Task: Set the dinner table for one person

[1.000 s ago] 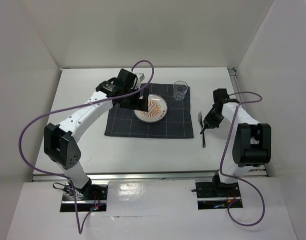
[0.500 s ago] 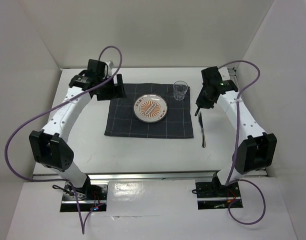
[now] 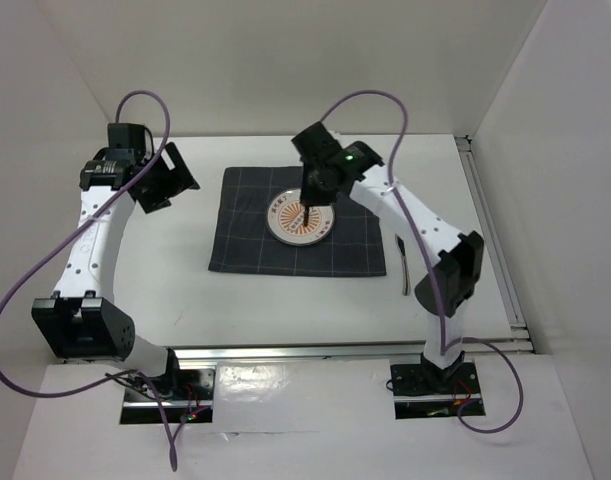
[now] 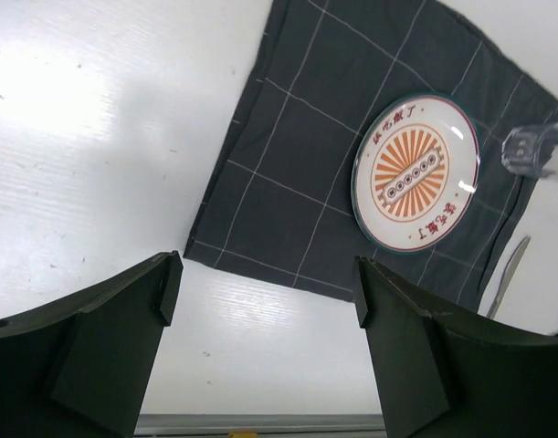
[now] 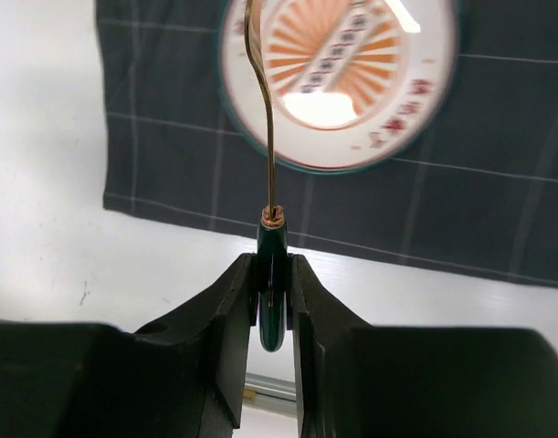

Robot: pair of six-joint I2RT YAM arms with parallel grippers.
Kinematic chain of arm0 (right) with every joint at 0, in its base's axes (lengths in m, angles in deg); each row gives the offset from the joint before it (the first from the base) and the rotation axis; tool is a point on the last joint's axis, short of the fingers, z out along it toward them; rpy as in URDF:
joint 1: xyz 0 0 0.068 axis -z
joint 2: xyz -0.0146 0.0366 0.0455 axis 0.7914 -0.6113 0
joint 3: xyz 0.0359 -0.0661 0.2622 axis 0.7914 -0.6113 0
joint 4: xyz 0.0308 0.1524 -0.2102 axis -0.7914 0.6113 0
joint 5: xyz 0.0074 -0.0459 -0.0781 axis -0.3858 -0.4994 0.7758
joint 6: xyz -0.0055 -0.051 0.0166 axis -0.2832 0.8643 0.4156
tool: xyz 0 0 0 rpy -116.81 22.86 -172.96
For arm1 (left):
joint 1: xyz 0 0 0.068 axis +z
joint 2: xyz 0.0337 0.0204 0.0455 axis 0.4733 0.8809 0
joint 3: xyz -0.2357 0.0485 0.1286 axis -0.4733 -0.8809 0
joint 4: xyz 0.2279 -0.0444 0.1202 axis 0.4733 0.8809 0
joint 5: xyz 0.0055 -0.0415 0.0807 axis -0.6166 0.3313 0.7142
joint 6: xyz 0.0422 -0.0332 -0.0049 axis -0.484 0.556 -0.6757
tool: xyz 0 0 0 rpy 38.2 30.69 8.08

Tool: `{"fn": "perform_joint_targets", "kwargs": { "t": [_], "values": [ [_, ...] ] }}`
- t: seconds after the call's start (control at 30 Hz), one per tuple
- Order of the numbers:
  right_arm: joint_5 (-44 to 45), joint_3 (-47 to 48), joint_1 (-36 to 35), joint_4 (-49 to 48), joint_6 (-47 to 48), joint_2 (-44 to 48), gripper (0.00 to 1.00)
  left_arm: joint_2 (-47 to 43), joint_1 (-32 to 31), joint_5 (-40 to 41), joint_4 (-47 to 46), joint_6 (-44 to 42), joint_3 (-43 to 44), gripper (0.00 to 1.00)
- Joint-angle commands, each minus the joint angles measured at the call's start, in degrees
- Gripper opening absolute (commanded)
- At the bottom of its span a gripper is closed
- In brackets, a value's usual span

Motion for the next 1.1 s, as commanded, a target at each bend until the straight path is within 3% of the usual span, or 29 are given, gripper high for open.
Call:
{"fn": "perform_joint_targets", "kwargs": {
  "t": [0.0,0.33,0.53,1.07],
  "values": [
    [-3.03,5.42,-3.38,-3.19,-1.24,-5.69,0.00,-4.83,0.84,1.30,1.11,4.13,-1.81,0.94],
    [-14.37,22.72,-5.14,-12.33,2.98,-27.15,0.00,-10.10,1.36,-0.54,1.11,5.98,-6.21,0.94],
    [-17.82,24.76,-4.52,-21.12,2.98,-34.88,0.00,-12.13,1.36,-6.25,-0.64,5.12,-9.55,0.94],
    [-19.13,24.94,-2.68,-27.46,0.43,-42.54,0.00,-12.13,-0.39,-3.09,1.02,1.94,-9.20,0.94]
  ]
}}
